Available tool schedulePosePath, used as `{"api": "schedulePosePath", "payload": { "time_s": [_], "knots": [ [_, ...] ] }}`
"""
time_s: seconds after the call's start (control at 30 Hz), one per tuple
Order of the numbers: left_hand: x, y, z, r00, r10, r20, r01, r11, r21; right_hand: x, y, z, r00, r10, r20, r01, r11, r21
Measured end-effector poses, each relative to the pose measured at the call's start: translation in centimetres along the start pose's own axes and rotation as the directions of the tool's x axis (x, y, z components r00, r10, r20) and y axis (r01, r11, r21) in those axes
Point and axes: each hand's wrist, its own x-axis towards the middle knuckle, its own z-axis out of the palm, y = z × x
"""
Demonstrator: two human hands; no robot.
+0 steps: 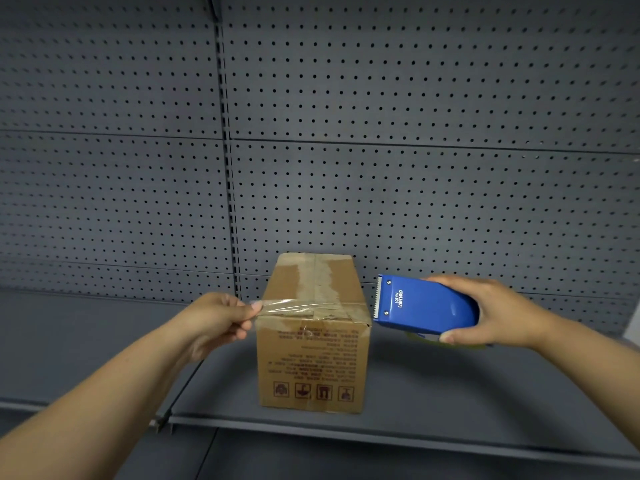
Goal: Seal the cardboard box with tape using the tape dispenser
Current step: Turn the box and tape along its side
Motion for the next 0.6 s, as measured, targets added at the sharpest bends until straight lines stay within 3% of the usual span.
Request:
{"api": "schedulePosePath", "payload": {
  "time_s": [0.27, 0.47, 0.53, 0.6],
  "knots": [
    [0.9, -3.2, 2.5, 0.997, -0.074, -0.023, 0.059, 0.916, -0.397, 0.1, 0.5, 0.7, 0.999, 0.035, 0.019, -0.035, 0.999, 0.008],
    [1.4, -6.1, 4.6, 0.977, -0.184, -0.11, 0.136, 0.93, -0.341, -0.7, 1.1, 0.5, 0.999, 0.029, 0.023, -0.029, 0.999, 0.032],
    [1.2, -4.7, 4.7, 0.942, -0.116, -0.316, 0.039, 0.97, -0.239, -0.7, 1.2, 0.5, 0.999, 0.032, 0.032, -0.034, 0.999, 0.042],
    [0.8, -2.0, 4.7, 0.788, 0.15, -0.597, -0.168, 0.985, 0.026, -0.5, 1.0, 0.5, 0.999, 0.034, 0.033, -0.035, 0.999, 0.036]
  ]
}}
